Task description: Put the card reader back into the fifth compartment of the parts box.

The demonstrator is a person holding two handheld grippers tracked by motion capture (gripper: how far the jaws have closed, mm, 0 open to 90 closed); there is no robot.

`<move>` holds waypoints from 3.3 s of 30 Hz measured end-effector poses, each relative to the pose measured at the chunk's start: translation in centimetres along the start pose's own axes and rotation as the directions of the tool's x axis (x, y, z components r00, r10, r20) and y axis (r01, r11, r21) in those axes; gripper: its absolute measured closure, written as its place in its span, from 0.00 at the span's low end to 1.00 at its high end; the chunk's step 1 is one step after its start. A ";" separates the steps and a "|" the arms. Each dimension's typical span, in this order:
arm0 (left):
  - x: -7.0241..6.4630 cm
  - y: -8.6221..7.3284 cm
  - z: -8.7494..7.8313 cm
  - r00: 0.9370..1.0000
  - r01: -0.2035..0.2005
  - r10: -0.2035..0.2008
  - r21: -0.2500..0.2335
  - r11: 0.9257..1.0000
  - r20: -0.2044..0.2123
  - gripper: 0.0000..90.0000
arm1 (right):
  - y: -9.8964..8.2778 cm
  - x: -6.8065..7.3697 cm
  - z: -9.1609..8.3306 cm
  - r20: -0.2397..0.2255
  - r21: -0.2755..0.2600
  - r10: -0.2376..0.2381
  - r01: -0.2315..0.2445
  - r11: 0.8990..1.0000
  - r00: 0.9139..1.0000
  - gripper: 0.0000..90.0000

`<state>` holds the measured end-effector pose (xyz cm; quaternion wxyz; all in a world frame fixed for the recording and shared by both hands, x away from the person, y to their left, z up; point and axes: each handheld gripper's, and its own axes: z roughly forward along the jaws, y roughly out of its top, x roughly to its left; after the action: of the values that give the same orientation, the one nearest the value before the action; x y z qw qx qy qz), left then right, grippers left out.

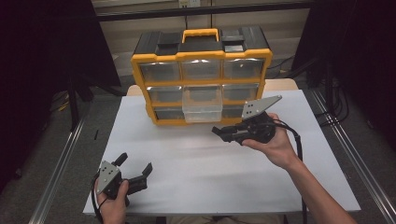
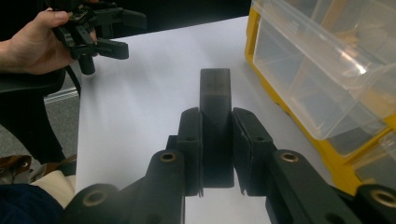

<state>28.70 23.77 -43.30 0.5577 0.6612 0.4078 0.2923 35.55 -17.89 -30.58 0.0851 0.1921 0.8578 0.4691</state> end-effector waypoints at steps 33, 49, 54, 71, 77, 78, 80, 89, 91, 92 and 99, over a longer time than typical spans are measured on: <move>-0.1 0.1 0.0 1.000 -0.014 0.014 -0.004 1.000 0.003 0.02 | 6.5 -1.0 -2.0 0.064 0.058 -0.081 0.077 0.995 0.995 0.82; -0.3 0.1 0.0 1.000 -0.011 0.012 -0.018 1.000 0.009 0.02 | 8.8 -3.0 -1.8 0.078 0.077 -0.076 0.070 0.995 0.994 0.82; -0.3 0.1 0.0 1.000 -0.012 0.012 -0.019 1.000 0.014 0.02 | 9.7 -3.6 -1.3 0.084 0.082 -0.070 0.063 0.995 0.994 0.82; -0.2 0.1 0.0 1.000 -0.009 0.009 -0.016 1.000 0.016 0.02 | 11.5 -5.3 1.4 0.088 0.150 -0.061 0.048 0.988 0.994 0.82; -0.2 0.0 0.0 1.000 -0.007 0.007 -0.016 1.000 0.015 0.02 | 11.9 -5.8 2.4 0.089 0.176 -0.068 0.051 0.983 0.994 0.82; -0.2 0.0 0.0 1.000 -0.004 0.005 -0.015 1.000 0.016 0.02 | 12.0 -5.9 2.5 0.089 0.181 -0.068 0.051 0.982 0.994 0.82; -0.2 0.0 0.0 1.000 -0.006 0.006 -0.011 1.000 0.018 0.02 | 12.1 -6.2 2.8 0.089 0.183 -0.059 0.042 0.982 0.994 0.82; -0.2 0.0 0.1 1.000 -0.010 0.010 -0.005 1.000 0.025 0.02 | 12.7 -7.5 3.6 0.102 0.231 -0.043 0.018 0.973 0.994 0.82; -0.3 0.0 0.1 1.000 -0.005 0.005 -0.008 1.000 0.023 0.02 | 12.7 -7.8 3.8 0.104 0.242 -0.038 0.012 0.970 0.994 0.82; -0.3 0.0 0.1 1.000 -0.004 0.005 -0.008 1.000 0.023 0.02 | 12.6 -7.9 4.0 0.106 0.247 -0.037 0.009 0.969 0.994 0.82; -0.3 0.0 0.1 1.000 -0.003 0.003 -0.007 1.000 0.022 0.02 | 12.5 -8.6 4.8 0.105 0.281 -0.015 -0.015 0.960 0.994 0.82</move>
<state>28.68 23.49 -43.33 0.5640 0.6631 0.3996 0.2872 48.10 -11.64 -23.09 0.1022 0.2270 0.9099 0.3318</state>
